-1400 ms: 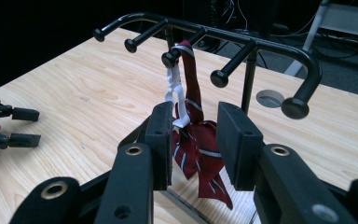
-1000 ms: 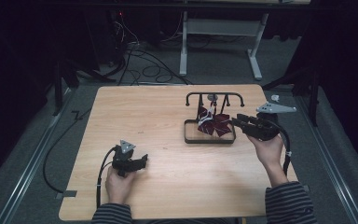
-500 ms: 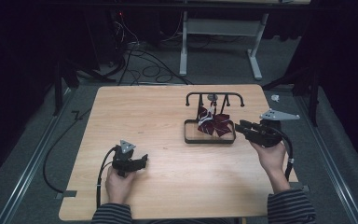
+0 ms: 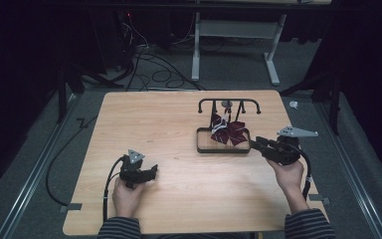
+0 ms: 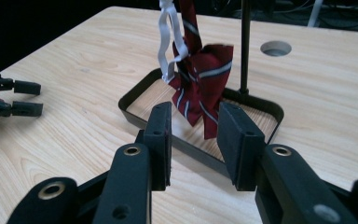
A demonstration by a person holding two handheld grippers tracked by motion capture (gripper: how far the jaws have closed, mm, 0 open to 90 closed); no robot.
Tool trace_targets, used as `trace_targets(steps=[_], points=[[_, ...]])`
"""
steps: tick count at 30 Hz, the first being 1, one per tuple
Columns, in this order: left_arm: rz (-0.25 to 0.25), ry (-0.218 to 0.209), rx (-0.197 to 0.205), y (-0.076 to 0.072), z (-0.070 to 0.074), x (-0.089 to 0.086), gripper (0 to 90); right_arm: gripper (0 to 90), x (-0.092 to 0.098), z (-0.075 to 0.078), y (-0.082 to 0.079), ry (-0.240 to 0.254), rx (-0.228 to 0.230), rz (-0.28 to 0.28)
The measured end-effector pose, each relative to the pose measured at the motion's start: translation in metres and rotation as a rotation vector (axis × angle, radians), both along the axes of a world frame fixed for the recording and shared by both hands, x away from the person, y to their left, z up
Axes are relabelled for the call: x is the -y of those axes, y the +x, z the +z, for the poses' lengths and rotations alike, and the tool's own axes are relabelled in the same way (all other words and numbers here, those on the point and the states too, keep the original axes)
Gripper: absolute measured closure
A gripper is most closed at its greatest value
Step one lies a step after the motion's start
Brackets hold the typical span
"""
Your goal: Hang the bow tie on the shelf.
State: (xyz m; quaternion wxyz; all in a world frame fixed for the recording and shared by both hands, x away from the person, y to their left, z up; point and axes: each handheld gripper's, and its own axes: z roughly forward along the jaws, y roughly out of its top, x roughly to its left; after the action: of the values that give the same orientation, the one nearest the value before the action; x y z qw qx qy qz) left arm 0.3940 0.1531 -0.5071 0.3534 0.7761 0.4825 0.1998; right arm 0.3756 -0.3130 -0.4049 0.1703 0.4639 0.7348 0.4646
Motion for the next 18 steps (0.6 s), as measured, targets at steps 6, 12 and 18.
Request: trace_targets(steps=[6, 12, 18], points=[[0.0, 0.0, 0.0, 0.0, 0.0, 0.0, 26.2, 67.3, -0.001, -0.011, -0.002, 0.01, -0.021, 0.001], [0.0, 0.002, 0.001, 0.0, 0.0, 0.0, 26.2, 67.2, -0.003, -0.021, -0.004, 0.011, -0.043, 0.006], [0.0, 0.002, 0.001, 0.0, 0.0, 0.0, 26.2, 67.2, -0.005, -0.033, -0.006, 0.011, -0.061, 0.009]])
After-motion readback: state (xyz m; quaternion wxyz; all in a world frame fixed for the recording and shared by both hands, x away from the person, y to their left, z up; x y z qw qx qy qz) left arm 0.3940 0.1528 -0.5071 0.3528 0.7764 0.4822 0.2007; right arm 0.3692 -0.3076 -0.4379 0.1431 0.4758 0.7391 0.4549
